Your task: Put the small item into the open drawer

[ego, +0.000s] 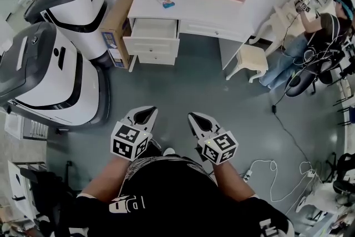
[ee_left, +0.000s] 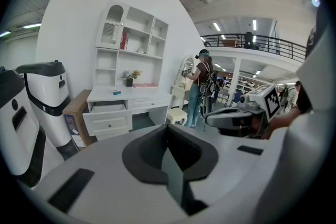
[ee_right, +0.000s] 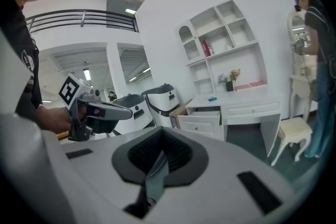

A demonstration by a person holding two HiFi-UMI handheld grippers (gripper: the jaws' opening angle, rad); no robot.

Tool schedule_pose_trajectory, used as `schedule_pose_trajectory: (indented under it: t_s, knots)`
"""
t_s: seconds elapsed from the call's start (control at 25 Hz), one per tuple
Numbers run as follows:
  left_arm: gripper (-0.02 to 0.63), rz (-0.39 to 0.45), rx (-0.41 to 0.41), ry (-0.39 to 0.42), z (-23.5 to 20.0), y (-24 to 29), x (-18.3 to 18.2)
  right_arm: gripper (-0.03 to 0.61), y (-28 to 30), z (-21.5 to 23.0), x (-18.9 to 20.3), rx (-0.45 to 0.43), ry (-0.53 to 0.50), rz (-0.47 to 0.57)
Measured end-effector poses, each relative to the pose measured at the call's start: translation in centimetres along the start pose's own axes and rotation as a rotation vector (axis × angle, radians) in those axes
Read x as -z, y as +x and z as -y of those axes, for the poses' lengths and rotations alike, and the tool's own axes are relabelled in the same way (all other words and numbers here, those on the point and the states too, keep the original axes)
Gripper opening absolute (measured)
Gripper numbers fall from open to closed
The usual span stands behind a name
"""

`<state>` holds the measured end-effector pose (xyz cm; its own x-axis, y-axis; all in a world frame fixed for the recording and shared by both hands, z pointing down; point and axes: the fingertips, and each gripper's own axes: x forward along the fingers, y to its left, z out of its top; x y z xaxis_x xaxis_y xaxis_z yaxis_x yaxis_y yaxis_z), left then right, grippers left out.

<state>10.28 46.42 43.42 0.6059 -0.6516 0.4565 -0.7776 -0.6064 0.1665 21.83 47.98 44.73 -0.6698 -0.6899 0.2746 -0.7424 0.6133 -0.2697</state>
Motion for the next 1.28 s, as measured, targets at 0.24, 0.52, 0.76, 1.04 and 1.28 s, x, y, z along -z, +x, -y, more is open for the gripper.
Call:
schedule_pose_trajectory:
  t_s: [0.24,0.52,0.76,1.04,1.28]
  knots:
    - [0.014,-0.014,0.001,-0.025,-1.8,0.8,0.4,0.008,1.6,0.6,0.5,0.002,0.012,-0.024]
    - [0.014,-0.018,0.018,-0.040,-5.9,3.4,-0.9,0.008,5.7,2.5,-1.2,0.023,0.018,-0.033]
    - [0.014,0.015,0.023,-0.055,-11.1,5.7,-4.3,0.008,11.1,4.6,-3.9,0.037,0.021,-0.053]
    - [0.014,0.012,0.046,-0.069,-17.5,8.7,-7.1,0.008,17.8,6.6,-7.5,0.059,0.005,-0.063]
    - [0.014,0.008,0.083,-0.035,-22.5,10.5,-9.9,0.008,23.0,7.4,-10.0,0.089,0.008,-0.057]
